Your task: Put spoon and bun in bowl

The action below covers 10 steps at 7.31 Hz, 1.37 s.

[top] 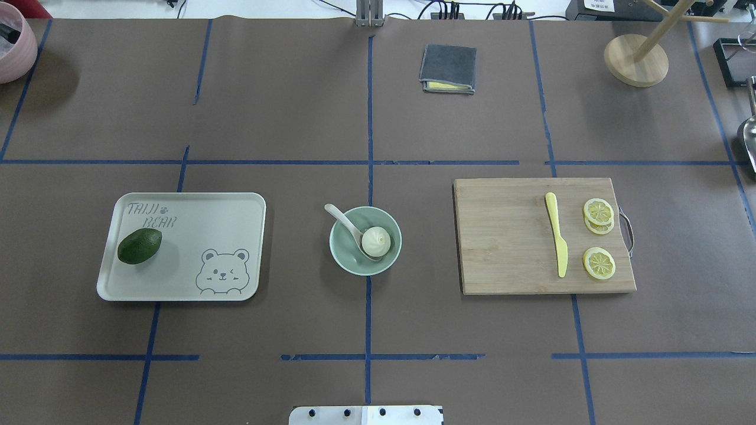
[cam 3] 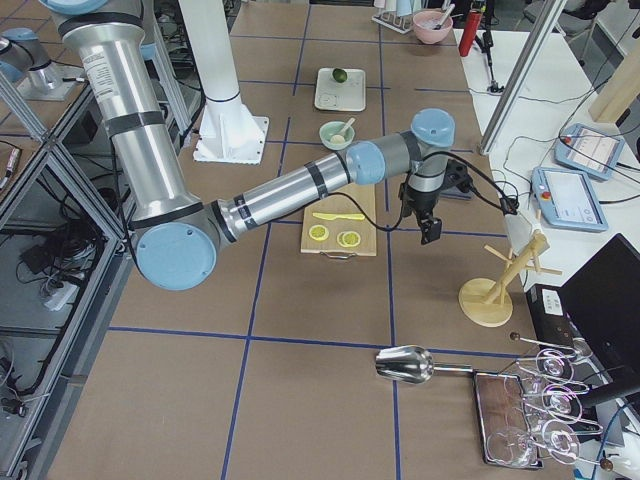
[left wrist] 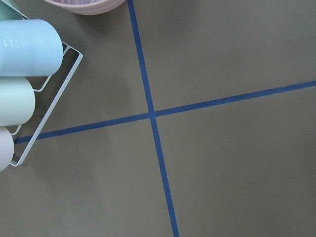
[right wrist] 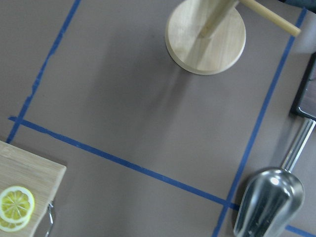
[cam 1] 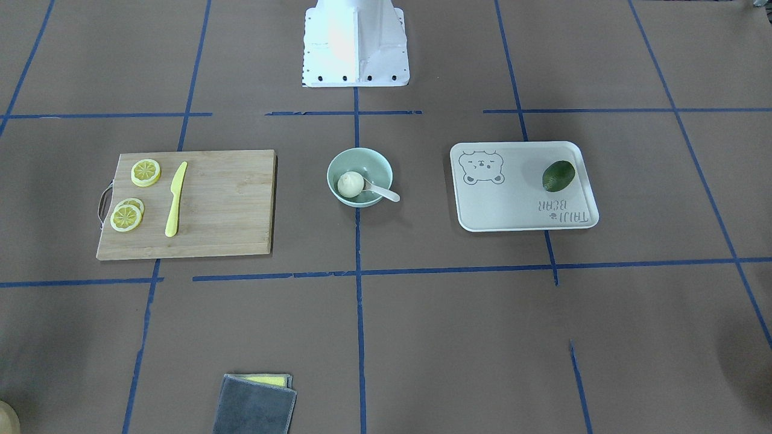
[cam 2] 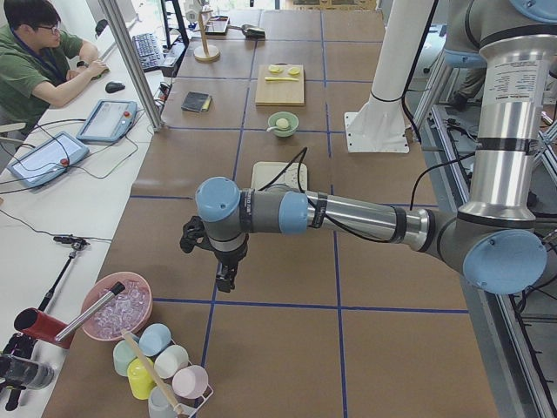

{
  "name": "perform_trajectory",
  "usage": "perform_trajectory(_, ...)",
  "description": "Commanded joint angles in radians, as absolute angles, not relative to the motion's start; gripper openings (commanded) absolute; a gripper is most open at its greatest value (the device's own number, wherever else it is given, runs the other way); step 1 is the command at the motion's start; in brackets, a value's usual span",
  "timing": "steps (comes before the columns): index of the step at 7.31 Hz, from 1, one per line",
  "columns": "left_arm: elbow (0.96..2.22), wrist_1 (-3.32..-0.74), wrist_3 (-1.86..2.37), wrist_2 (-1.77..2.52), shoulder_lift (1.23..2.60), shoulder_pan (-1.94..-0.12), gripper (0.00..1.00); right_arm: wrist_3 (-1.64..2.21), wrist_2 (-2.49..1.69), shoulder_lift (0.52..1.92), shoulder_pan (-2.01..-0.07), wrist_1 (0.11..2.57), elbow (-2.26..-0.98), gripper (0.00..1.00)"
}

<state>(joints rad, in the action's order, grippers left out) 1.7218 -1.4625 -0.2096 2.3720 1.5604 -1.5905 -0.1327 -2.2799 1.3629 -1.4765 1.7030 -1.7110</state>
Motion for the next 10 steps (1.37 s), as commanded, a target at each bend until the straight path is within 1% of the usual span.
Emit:
perform_trajectory(1,1.711,-1.526,-0.207,2.370,1.517,-1.589,1.00,-0.141,-2.278,1.480,-1.555,1.700,-1.706,1.00)
perform_trajectory(2,1.715,-1.525,-0.207,2.375,1.513,-1.591,1.00,-0.159,-2.276,1.529,-1.565,1.692,-1.704,1.00)
perform_trajectory(4,1.713,-1.514,-0.198,2.373,1.529,-1.592,1.00,-0.155,-2.279,1.575,-1.574,1.686,-1.712,1.00)
perform_trajectory(5,1.729,-1.516,-0.198,2.375,1.523,-1.592,1.00,-0.152,-2.279,1.586,-1.574,1.678,-1.710,1.00)
perform_trajectory(10,1.726,-1.523,-0.204,2.362,1.511,-1.592,1.00,-0.144,-2.298,1.595,-1.572,1.651,-1.703,1.00)
